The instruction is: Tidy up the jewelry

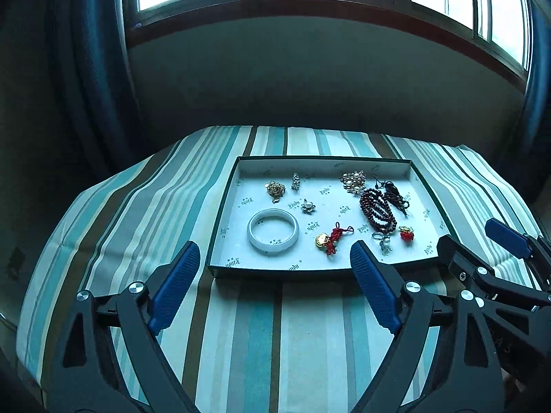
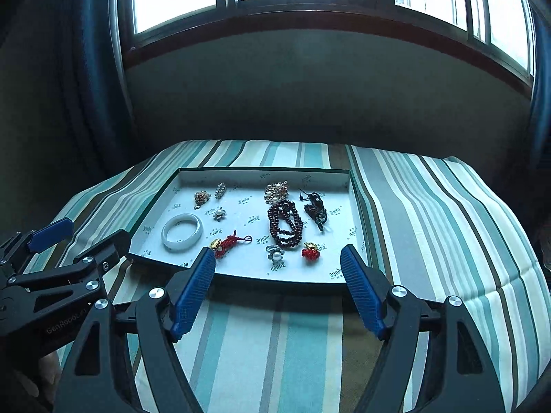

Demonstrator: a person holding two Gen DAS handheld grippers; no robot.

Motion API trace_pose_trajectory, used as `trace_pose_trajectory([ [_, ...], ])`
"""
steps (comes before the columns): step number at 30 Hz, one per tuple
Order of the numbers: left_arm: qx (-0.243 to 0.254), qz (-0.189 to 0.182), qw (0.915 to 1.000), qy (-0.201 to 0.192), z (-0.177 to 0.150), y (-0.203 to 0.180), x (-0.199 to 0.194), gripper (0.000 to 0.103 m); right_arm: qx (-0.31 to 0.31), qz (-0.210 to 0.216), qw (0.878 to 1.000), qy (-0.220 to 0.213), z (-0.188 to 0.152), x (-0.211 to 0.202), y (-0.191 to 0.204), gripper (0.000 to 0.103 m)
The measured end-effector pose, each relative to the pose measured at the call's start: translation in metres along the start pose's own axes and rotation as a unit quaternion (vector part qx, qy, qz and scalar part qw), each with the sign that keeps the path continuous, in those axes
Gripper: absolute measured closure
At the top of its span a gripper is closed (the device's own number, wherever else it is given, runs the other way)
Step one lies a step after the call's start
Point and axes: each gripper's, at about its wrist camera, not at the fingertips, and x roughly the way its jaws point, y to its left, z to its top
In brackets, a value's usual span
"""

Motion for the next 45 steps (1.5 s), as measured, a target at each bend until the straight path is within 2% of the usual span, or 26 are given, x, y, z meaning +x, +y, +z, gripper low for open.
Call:
trace_pose_trajectory([
  [7, -0.005, -0.011, 0.9996, -0.024, -0.004, 0.004, -0.042, 0.012, -0.005, -0.001, 1.0, -0.03, -0.001, -0.039, 0.003, 0.027],
  [14, -0.005, -0.011, 0.9991, -0.041, -0.006, 0.005, -0.064, 0.012, -0.026, -0.015, 0.998, -0.054, -0.002, -0.061, 0.011, 0.027],
  [45, -0.009, -0.008, 0.9984, -0.054, -0.01, 0.01, -0.083, 0.012, -0.038, -0.014, 0.997, -0.071, -0.005, -0.077, 0.019, 0.027],
])
